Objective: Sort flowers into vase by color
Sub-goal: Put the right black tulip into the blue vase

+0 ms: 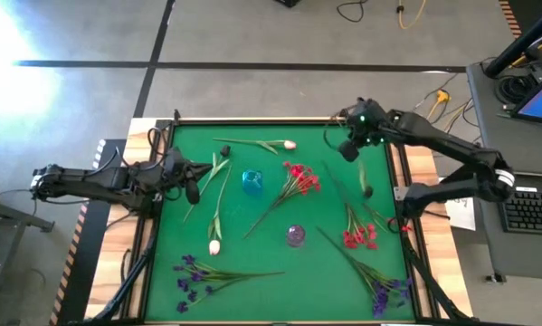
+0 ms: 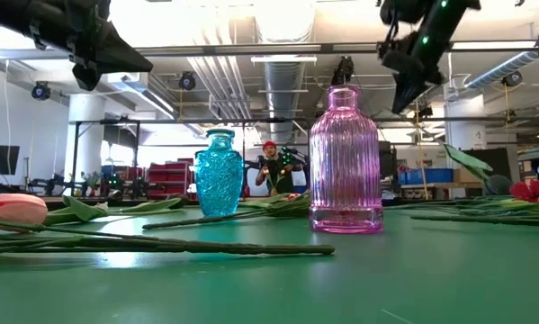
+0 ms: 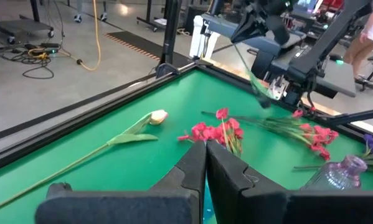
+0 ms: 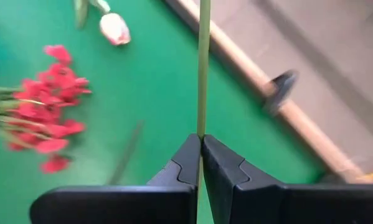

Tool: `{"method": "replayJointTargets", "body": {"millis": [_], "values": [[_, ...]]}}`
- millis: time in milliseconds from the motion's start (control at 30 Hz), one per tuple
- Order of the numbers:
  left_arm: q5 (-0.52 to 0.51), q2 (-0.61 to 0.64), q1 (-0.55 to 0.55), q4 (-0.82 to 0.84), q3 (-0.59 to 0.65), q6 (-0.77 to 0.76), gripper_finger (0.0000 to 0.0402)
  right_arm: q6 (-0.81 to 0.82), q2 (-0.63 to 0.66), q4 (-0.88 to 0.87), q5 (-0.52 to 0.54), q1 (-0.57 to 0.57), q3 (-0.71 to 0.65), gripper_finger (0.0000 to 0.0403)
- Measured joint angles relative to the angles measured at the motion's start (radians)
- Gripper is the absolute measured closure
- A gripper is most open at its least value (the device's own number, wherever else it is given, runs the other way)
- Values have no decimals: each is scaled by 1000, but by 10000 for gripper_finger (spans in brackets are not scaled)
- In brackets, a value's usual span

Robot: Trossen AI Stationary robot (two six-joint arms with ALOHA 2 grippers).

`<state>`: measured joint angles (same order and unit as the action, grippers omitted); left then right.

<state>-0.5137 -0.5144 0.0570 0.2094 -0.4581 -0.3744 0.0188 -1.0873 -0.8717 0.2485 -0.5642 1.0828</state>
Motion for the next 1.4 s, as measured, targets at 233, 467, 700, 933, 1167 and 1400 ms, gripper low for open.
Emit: {"method": "replayJointTargets", "body": {"millis": [233, 467, 700, 933, 1167, 1400], "values": [[0, 1, 0, 0, -43, 31, 402, -321, 4, 123, 233, 214, 19, 394], [0, -3, 0, 0, -89, 77, 402, -950, -77, 277, 402, 386, 19, 394], [0, -4, 0, 0, -100, 78, 402, -1644, -199, 563, 600, 471, 16, 394], [6, 18, 0, 23, -121, 78, 402, -2119, -301, 1000, 566, 488, 28, 394], [44, 37, 0, 177, -249, 83, 402, -2371, -382, 1098, 504, 539, 71, 394], [45, 39, 0, 213, -312, 157, 402, -2643, -450, 1104, 460, 581, 129, 394]]}}
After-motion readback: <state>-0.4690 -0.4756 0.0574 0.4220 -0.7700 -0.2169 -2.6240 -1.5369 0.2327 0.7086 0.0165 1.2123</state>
